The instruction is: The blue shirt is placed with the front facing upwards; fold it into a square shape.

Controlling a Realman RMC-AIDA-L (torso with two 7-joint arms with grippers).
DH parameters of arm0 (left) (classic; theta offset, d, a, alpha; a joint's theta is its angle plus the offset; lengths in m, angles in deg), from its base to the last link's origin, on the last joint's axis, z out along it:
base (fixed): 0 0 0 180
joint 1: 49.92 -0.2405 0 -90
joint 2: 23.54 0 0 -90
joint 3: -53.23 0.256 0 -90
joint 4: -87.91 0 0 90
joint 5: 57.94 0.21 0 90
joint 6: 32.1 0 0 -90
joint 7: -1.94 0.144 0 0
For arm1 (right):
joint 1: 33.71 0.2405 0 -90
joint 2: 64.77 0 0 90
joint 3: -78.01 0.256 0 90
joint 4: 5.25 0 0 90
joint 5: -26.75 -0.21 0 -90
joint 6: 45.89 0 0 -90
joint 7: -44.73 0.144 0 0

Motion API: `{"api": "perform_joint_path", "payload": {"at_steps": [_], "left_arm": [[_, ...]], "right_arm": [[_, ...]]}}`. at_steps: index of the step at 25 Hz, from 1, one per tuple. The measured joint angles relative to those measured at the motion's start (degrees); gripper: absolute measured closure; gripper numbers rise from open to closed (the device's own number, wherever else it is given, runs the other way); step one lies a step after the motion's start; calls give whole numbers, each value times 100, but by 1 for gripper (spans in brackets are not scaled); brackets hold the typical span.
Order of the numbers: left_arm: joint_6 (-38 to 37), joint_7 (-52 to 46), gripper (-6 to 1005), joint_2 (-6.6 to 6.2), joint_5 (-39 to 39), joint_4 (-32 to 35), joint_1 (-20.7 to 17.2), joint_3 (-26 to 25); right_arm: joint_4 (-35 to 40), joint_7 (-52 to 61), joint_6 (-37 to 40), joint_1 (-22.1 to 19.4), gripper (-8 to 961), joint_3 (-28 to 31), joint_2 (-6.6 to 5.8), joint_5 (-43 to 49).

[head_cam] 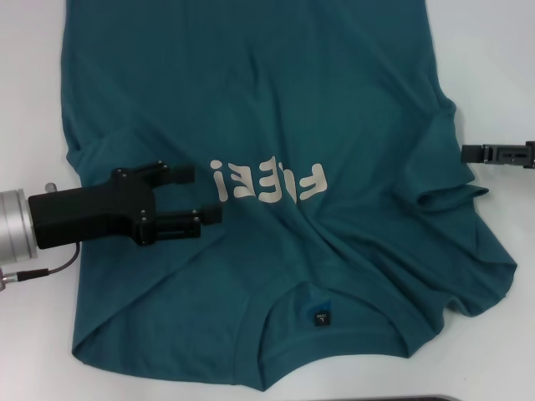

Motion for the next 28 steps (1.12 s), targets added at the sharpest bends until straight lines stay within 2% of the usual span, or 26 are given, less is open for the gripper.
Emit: {"api": "perform_joint_path", "payload": {"at_steps": [6, 15, 27, 28], "left_arm": [[5, 0, 94, 5, 0, 0, -3, 0], [33, 4, 93, 6, 0, 0, -11, 0], [36, 24, 93, -8, 0, 0, -19, -13], [36, 24, 93, -7, 0, 0, -21, -17]], "right_arm": [[-44, 41, -43, 37, 75, -1, 50, 134], [-70, 40, -188, 169, 99, -109, 223, 234], [-71, -27, -158, 237, 169, -217, 270, 315], [-71, -31, -148, 242, 203, -260, 270, 315]]}}
